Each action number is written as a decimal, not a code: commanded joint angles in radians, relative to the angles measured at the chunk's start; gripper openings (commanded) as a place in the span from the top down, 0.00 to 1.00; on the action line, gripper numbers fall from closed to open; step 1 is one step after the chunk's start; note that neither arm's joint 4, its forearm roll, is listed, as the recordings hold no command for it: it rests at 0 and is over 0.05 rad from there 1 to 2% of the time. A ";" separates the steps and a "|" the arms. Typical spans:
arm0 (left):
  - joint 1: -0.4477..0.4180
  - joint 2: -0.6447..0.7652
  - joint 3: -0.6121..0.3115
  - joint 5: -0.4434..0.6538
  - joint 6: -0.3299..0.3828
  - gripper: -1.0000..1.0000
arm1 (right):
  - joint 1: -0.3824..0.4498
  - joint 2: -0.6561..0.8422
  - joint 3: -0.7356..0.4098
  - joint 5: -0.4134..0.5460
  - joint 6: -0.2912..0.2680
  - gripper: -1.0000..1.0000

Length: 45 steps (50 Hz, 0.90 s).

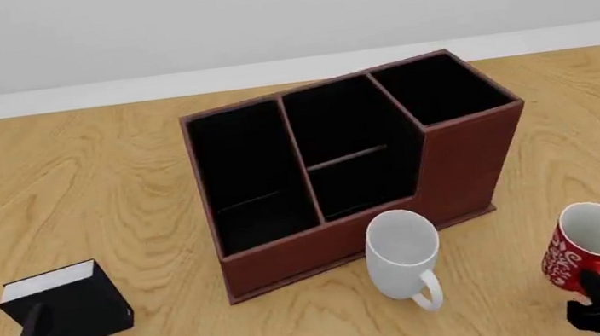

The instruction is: Pick up the red mug and place it to the right of the caddy.

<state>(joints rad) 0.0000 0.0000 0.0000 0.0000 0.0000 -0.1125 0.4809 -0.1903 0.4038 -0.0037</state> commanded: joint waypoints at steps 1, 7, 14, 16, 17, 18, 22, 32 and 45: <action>0.000 0.000 0.000 0.000 0.000 0.00 | -0.050 -0.002 -0.068 -0.022 -0.050 1.00; 0.000 0.000 0.000 0.000 0.000 0.00 | -0.073 0.068 -0.074 -0.113 -0.067 1.00; 0.000 0.000 0.000 0.000 0.000 0.00 | -0.080 0.188 -0.085 -0.239 -0.084 1.00; 0.000 0.000 0.000 0.000 0.000 0.00 | -0.085 0.225 -0.087 -0.278 -0.089 1.00; 0.000 0.000 0.000 0.000 0.000 0.00 | -0.086 0.241 -0.087 -0.295 -0.088 1.00; 0.000 0.000 0.000 0.000 0.000 0.00 | -0.085 0.254 -0.089 -0.307 -0.090 1.00; 0.000 0.000 0.000 0.000 0.000 0.00 | -0.097 0.310 -0.105 -0.355 -0.101 1.00; 0.000 0.000 0.000 0.000 0.000 0.00 | -0.117 0.443 -0.164 -0.449 -0.127 1.00; 0.000 0.000 0.000 0.000 0.000 0.00 | -0.111 0.638 -0.247 -0.562 -0.146 1.00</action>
<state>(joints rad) 0.0000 0.0000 0.0000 0.0000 0.0000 -0.2228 0.9799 -0.3698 -0.0667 -0.1475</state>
